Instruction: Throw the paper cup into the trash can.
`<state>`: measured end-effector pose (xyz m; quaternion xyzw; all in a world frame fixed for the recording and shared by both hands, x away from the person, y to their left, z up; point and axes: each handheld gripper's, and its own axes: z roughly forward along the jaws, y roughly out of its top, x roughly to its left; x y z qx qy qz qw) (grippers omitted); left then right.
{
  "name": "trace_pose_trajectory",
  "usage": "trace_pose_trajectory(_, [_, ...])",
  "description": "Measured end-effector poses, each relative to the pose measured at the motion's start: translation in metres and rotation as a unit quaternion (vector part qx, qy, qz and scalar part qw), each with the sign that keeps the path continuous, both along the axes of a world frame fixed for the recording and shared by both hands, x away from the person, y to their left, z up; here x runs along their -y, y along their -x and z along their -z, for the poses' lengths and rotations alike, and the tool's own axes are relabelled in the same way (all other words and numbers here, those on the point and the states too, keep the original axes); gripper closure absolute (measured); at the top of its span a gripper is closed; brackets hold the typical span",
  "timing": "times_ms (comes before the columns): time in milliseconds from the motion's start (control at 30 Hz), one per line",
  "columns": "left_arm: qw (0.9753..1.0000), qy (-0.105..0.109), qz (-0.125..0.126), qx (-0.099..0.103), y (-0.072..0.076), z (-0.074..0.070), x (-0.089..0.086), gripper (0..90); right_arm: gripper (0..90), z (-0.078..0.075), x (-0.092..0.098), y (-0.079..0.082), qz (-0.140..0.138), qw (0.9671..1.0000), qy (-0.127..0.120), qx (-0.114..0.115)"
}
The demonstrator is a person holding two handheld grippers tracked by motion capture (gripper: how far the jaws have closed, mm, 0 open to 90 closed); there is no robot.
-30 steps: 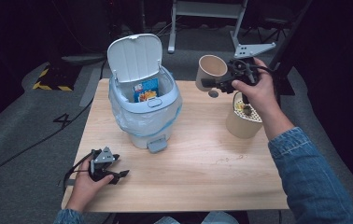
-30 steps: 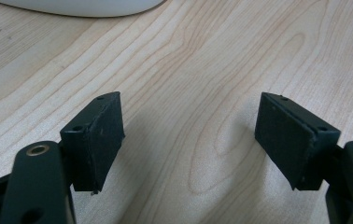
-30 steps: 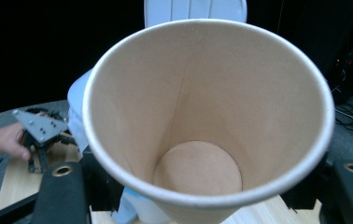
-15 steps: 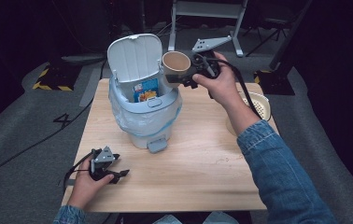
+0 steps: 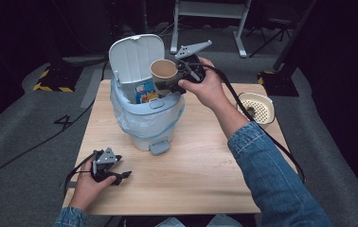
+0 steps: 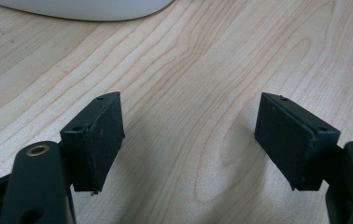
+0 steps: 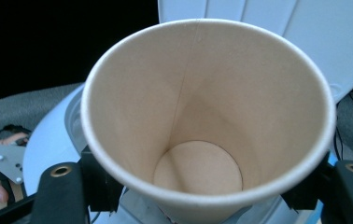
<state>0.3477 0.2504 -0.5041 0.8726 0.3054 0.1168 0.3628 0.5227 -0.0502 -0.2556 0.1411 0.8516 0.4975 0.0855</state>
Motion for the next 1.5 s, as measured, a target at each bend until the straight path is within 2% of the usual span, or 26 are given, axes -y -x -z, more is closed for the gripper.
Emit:
trace_pose_trajectory(67, [1.0000, 0.000, 0.000, 0.000, 0.000, 0.000, 0.000, 24.1, 29.8, 0.001, -0.002, 0.000, 0.000, 1.0000, 0.006, 0.000])
trace_pose_trajectory(100, [1.0000, 0.002, -0.001, -0.002, 0.000, 0.000, 0.000, 24.1, 29.6, 0.004, -0.005, 0.001, -0.004, 0.9998, 0.018, -0.002])
trace_pose_trajectory(167, [1.0000, 0.001, -0.001, -0.002, 0.000, 0.000, 0.000, 24.1, 29.4, 0.005, -0.006, 0.001, -0.005, 0.9997, 0.022, -0.002])
trace_pose_trajectory(200, [1.0000, 0.001, -0.001, -0.002, 0.000, 0.000, 0.000, 24.1, 28.8, 0.006, -0.009, 0.002, -0.007, 0.9993, 0.037, 0.004])
trace_pose_trajectory(267, [1.0000, 0.002, -0.001, -0.002, 0.000, 0.000, 0.000, 24.1, 28.1, 0.008, -0.013, 0.003, -0.011, 0.9990, 0.044, 0.002])
trace_pose_trajectory(333, [1.0000, 0.002, -0.001, -0.002, 0.000, 0.000, 0.000, 24.1, 27.5, 0.009, -0.014, 0.003, -0.015, 0.9989, 0.045, 0.003])
trace_pose_trajectory(367, [1.0000, 0.001, -0.001, -0.002, 0.000, 0.000, 0.000, 24.1, 20.0, 0.012, -0.017, 0.004, -0.023, 0.9989, 0.042, 0.001])
trace_pose_trajectory(400, [1.0000, 0.002, -0.001, -0.002, 0.000, 0.000, 0.000, 24.1, 16.4, 0.013, -0.018, 0.004, -0.020, 0.9990, 0.039, 0.002])
trace_pose_trajectory(467, [1.0000, 0.002, -0.002, -0.002, 0.000, 0.000, 0.000, 24.1, 15.1, 0.014, -0.019, 0.004, -0.024, 0.9990, 0.036, 0.005])
trace_pose_trajectory(533, [1.0000, 0.002, -0.001, -0.002, 0.000, 0.000, 0.000, 24.1, 16.1, 0.014, -0.019, 0.004, -0.035, 0.9984, 0.043, 0.014])
trace_pose_trajectory(600, [1.0000, 0.002, -0.001, -0.002, 0.000, 0.000, 0.000, 24.1, 15.8, 0.013, -0.018, 0.004, -0.033, 0.9987, 0.034, 0.019])
trace_pose_trajectory(733, [1.0000, 0.002, -0.001, -0.002, 0.000, 0.000, 0.000, 24.1, 15.8, 0.005, -0.012, 0.006, -0.023, 0.9989, -0.003, 0.040])
trace_pose_trajectory(800, [1.0000, 0.001, -0.001, -0.002, 0.000, 0.000, 0.000, 24.1, 16.3, 0.001, -0.008, 0.007, -0.021, 0.9989, -0.014, 0.040])
trace_pose_trajectory(867, [1.0000, 0.002, -0.001, -0.002, 0.000, 0.000, 0.000, 24.1, 17.2, -0.001, -0.006, 0.009, -0.017, 0.9990, -0.015, 0.038])
trace_pose_trajectory(933, [1.0000, 0.000, 0.000, -0.001, 0.000, 0.000, 0.000, 24.1, 18.4, -0.008, 0.008, 0.016, -0.001, 0.9990, -0.012, 0.043])
trace_pose_trajectory(1000, [1.0000, 0.000, 0.000, -0.001, 0.000, 0.000, 0.000, 24.1, 24.0, -0.013, 0.018, 0.020, 0.012, 0.9985, -0.001, 0.053])
trace_pose_trajectory(1033, [1.0000, 0.000, 0.000, -0.001, 0.000, 0.000, 0.000, 24.0, 24.0, -0.013, 0.018, 0.020, 0.012, 0.9985, -0.001, 0.053])
trace_pose_trajectory(1067, [1.0000, 0.000, 0.000, -0.001, 0.000, 0.000, 0.000, 24.1, 24.8, -0.020, 0.031, 0.025, 0.021, 0.9980, 0.015, 0.058])
trace_pose_trajectory(1100, [1.0000, 0.000, 0.000, -0.001, 0.000, 0.000, 0.000, 24.0, 24.8, -0.020, 0.031, 0.025, 0.021, 0.9980, 0.015, 0.058])
trace_pose_trajectory(1133, [1.0000, -0.001, 0.000, 0.000, 0.000, 0.000, 0.000, 24.0, 24.7, -0.027, 0.042, 0.030, 0.025, 0.9973, 0.041, 0.056])
trace_pose_trajectory(1167, [1.0000, -0.001, 0.000, 0.000, 0.000, 0.000, 0.000, 24.0, 24.7, -0.027, 0.042, 0.030, 0.025, 0.9973, 0.041, 0.056])
trace_pose_trajectory(1200, [1.0000, -0.001, 0.001, 0.000, 0.000, 0.000, 0.000, 24.0, 25.1, -0.034, 0.052, 0.035, 0.030, 0.9966, 0.054, 0.054])
trace_pose_trajectory(1267, [1.0000, -0.002, 0.001, 0.001, 0.000, 0.000, 0.000, 23.9, 23.8, -0.041, 0.062, 0.042, 0.036, 0.9957, 0.061, 0.059])
trace_pose_trajectory(1300, [1.0000, -0.002, 0.000, 0.000, 0.000, 0.000, 0.000, 23.9, 23.8, -0.041, 0.062, 0.042, 0.036, 0.9957, 0.061, 0.059])
trace_pose_trajectory(1400, [1.0000, 0.000, -0.002, -0.002, 0.000, 0.000, 0.000, 23.7, 26.9, -0.044, 0.079, 0.051, 0.049, 0.9958, 0.021, 0.074])
trace_pose_trajectory(1500, [1.0000, 0.000, -0.004, -0.003, 0.000, 0.000, -0.001, 24.1, 26.3, -0.044, 0.103, 0.062, 0.055, 0.9956, 0.017, 0.074])
